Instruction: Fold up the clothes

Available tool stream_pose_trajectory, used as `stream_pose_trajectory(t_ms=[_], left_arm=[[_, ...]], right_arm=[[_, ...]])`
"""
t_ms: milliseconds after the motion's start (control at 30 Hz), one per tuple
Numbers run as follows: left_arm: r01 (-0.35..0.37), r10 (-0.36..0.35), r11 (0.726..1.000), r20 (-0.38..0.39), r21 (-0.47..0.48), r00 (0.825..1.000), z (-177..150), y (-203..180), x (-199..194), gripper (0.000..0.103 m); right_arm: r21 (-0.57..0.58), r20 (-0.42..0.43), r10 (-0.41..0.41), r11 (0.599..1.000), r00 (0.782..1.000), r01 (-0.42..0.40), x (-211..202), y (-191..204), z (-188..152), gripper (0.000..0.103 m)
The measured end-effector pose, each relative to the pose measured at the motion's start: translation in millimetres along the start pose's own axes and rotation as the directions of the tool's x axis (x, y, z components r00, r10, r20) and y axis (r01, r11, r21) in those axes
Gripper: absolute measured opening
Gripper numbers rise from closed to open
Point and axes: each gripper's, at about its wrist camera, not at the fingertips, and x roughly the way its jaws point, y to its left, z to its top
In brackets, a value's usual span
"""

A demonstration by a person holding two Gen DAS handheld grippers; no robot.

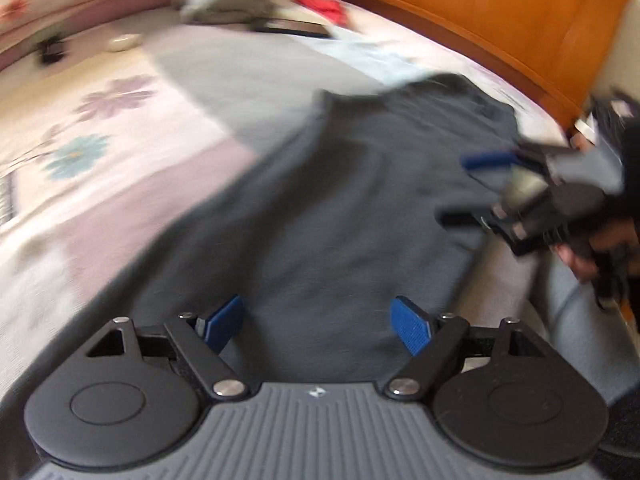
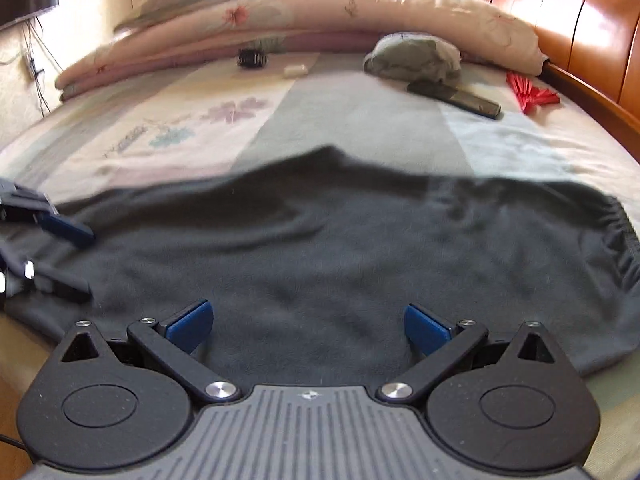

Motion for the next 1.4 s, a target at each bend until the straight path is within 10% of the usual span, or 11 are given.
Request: stream_pose_trajectory(t_ms=[100,300,467,1033,1400], left_arm=[[-0.053,0.053,0.998,0.008,-0.046,0.999,10,9,-3,0.080],[0.152,-0.154,0.988,0.110,0.028,0.982,48,-21,8,0.082],[0.231,-0.233,0.972,0.047,0.031,0.971,74,-36,63,0.082],[0.179,-0.179,0.984,0.147,0.017,0.973,95,-38,49,0.081],[0.136,-0.132,0.989,0.055,-0.067,0.990,53,-8,41,0.083]], right_arm=[[-0.003,0.012,-0.020,1.000,1.000,0.020,-4,1,-8,0.103],[0.009,0.004,-0.035,0.999,0.999,0.035,-5,2,-8,0.103],[0.019,0.006,-0.032,0.999,0.999,0.032,-6,0,-9,0.103],[0.030,0.034,-0.027,0.999,0.999,0.026,-7,-2,-12,0.103],[0.030,0.044,-0.030,0.999,0.999,0.029,-7,0,-13,0.103]])
